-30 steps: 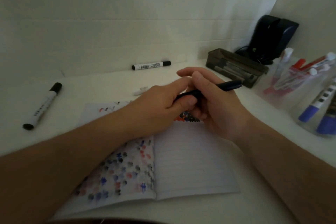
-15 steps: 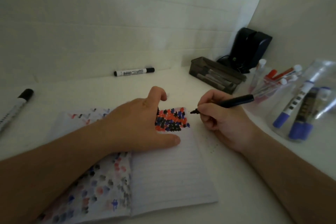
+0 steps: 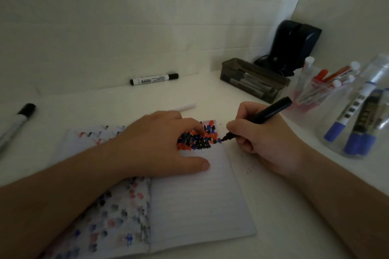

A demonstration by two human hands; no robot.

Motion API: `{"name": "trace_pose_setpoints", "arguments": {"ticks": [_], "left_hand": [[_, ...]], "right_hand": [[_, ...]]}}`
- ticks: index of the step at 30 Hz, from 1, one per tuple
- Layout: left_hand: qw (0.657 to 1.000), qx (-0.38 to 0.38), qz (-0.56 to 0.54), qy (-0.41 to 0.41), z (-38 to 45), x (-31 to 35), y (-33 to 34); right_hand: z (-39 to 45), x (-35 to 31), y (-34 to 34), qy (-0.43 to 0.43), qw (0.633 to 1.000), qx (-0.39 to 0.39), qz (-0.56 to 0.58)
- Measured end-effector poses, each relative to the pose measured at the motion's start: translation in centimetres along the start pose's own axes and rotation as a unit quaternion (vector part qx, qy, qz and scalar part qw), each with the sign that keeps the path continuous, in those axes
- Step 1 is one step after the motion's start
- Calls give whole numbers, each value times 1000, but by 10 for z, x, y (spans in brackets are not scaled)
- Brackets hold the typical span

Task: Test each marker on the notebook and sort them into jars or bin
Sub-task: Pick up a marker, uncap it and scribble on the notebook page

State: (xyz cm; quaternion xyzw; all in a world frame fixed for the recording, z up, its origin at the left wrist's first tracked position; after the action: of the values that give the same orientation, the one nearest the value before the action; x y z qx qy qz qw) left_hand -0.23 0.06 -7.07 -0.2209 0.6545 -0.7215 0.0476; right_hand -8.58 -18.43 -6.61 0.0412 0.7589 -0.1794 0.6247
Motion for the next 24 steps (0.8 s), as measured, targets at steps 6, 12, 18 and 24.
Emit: {"name": "trace_pose_setpoints", "arguments": {"ticks": [6, 12, 18, 24], "left_hand": [[1000, 3, 9, 10, 1, 0, 1], [1000, 3, 11, 15, 1, -1, 1], [1000, 4, 13, 16, 2, 0, 0], [1000, 7, 11, 23, 2, 1, 0]], "right_hand": [[-4, -4, 5, -26, 994, 49, -94], [-3, -3, 8, -6, 992, 69, -106], [-3, -4, 11, -4, 991, 70, -110], [-4, -5, 12, -9, 986, 76, -148]]}}
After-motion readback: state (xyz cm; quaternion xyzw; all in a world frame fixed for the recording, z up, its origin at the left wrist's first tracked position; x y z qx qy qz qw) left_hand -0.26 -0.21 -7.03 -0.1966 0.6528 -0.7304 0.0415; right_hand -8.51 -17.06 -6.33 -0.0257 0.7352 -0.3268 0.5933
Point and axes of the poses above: each hand's wrist, its own z-axis towards the middle knuckle, its own y-axis out of the palm, x = y × z, the point moved 5 cm from there along z, towards the middle knuckle, and after that the axes turned 13 degrees about y, right-handed, at the moved point
